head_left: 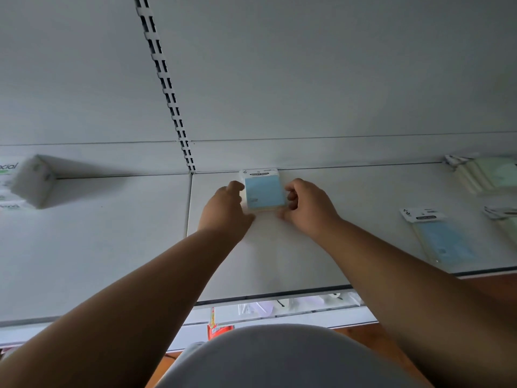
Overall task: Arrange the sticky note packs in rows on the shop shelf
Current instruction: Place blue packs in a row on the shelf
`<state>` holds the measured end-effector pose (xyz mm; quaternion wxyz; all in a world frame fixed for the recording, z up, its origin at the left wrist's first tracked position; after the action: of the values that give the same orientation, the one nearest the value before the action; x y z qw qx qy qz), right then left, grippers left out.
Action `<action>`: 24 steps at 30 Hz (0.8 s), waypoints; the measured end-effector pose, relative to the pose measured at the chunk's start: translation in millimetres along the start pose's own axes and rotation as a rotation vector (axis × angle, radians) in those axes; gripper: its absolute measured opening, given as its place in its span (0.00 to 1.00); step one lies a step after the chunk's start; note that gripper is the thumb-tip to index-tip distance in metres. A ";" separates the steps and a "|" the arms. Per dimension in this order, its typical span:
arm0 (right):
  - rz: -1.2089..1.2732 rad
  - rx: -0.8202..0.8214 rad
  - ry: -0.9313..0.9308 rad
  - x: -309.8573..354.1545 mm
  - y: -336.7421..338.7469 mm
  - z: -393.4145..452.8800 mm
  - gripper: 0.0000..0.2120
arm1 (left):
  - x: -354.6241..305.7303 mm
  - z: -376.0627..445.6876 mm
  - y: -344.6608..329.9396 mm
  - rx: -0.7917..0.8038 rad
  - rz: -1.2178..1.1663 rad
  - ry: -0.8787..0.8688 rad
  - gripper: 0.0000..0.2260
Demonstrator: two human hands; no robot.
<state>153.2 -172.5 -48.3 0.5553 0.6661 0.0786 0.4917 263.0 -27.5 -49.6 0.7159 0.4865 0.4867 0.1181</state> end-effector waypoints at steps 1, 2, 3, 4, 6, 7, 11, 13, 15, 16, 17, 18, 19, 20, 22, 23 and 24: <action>-0.005 -0.016 0.006 -1.3 4.9 -3.7 0.22 | -2.0 -7.1 5.5 -0.047 -0.012 -0.004 0.24; -0.011 -0.034 0.015 -3.2 10.6 -8.7 0.21 | -7.1 -15.9 9.2 -0.084 -0.023 -0.023 0.22; -0.020 -0.049 0.026 -5.2 16.8 -14.2 0.19 | -15.5 -25.3 9.6 -0.098 -0.034 -0.057 0.20; -0.031 -0.054 0.039 -7.3 22.4 -20.1 0.17 | -26.4 -34.2 6.2 -0.087 -0.043 -0.099 0.17; -0.041 -0.048 0.057 -13.4 33.8 -32.5 0.13 | -51.6 -47.5 -7.6 -0.037 -0.059 -0.168 0.13; -0.034 -0.050 0.059 -18.2 40.6 -37.8 0.12 | -63.7 -51.6 -15.8 -0.016 -0.066 -0.190 0.11; -0.057 -0.084 0.026 -53.7 81.7 -53.1 0.11 | -111.5 -64.1 -52.1 0.047 -0.092 -0.240 0.09; -0.115 -0.088 0.004 -80.7 106.6 -59.4 0.11 | -139.3 -71.2 -72.4 0.062 -0.108 -0.254 0.09; -0.158 -0.096 -0.007 -106.9 131.7 -64.0 0.12 | -166.3 -78.1 -91.3 0.079 -0.117 -0.255 0.09; -0.172 -0.095 -0.008 -120.8 143.7 -65.7 0.11 | -179.6 -81.5 -100.8 0.087 -0.119 -0.250 0.09; -0.187 -0.088 -0.008 -134.9 155.2 -67.0 0.11 | -191.9 -84.6 -109.9 0.096 -0.122 -0.241 0.09; -0.200 -0.086 -0.008 -149.4 166.8 -67.9 0.11 | -204.1 -87.9 -118.5 0.106 -0.127 -0.231 0.09; -0.210 -0.094 -0.013 -163.6 178.3 -68.2 0.10 | -215.0 -90.7 -127.4 0.117 -0.130 -0.220 0.09; -0.223 -0.107 -0.024 -178.3 189.0 -68.4 0.11 | -224.4 -93.6 -136.6 0.133 -0.130 -0.207 0.10; -0.288 -0.125 -0.079 -208.7 205.1 -70.1 0.13 | -239.2 -98.0 -157.9 0.185 -0.102 -0.167 0.12; -0.332 -0.109 -0.128 -222.9 208.3 -72.4 0.15 | -245.5 -99.6 -168.4 0.216 -0.062 -0.144 0.13; -0.354 -0.071 -0.181 -236.6 206.7 -75.2 0.18 | -251.6 -100.4 -178.1 0.245 -0.007 -0.123 0.12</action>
<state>-113.2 -353.3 -21.3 0.6609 0.6635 0.1267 0.3270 1.9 -219.6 -52.9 0.6800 0.5751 0.4541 0.0251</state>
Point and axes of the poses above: each hand's wrist, its own z-axis towards the middle knuckle, its own y-axis out of the back of the hand, x = y × z, the point moved 10 cm from there along z, towards the middle knuckle, and after that the axes turned 8 degrees about -x, right-handed, at the moved point
